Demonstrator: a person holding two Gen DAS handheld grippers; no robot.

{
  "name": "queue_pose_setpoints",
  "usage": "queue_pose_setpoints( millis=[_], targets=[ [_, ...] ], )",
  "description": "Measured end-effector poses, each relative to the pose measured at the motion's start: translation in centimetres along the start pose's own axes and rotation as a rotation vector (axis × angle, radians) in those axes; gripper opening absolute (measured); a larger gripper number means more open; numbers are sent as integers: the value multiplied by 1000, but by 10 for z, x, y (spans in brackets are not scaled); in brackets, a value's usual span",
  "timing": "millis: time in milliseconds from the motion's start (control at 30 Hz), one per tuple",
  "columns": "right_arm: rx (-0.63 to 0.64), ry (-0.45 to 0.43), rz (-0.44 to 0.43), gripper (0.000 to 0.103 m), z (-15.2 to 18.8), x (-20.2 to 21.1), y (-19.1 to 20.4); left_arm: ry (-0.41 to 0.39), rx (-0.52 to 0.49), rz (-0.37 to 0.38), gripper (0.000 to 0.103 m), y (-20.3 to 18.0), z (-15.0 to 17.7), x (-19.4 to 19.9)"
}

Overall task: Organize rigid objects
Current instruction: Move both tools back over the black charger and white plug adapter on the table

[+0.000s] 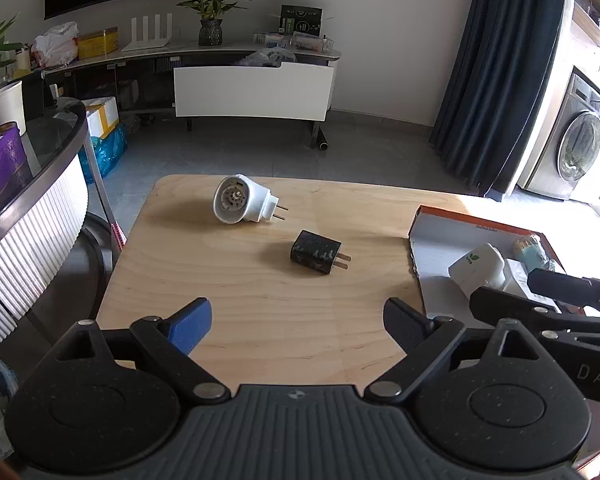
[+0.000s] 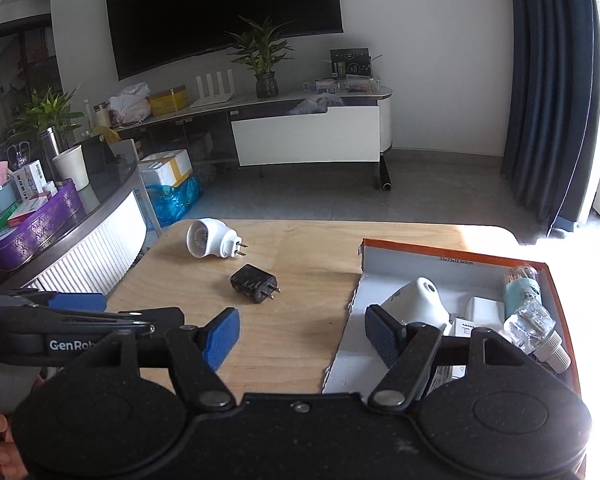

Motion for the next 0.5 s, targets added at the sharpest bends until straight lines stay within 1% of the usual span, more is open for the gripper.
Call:
queue_pose_setpoints(
  millis=[500],
  targets=[
    [55, 38, -47, 82, 2, -21, 33, 13, 29, -25, 95, 30, 0, -5]
  ],
)
Point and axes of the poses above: each gripper's, at about its wrist camera, not at the fingertips, and x roughly against the way its jaws point, y to its left, z to its underside, the point moved 9 cm from there along -x, roughly the way its jaws point, and after that the axes turned 9 degrees about z, right-handed, at the moved point
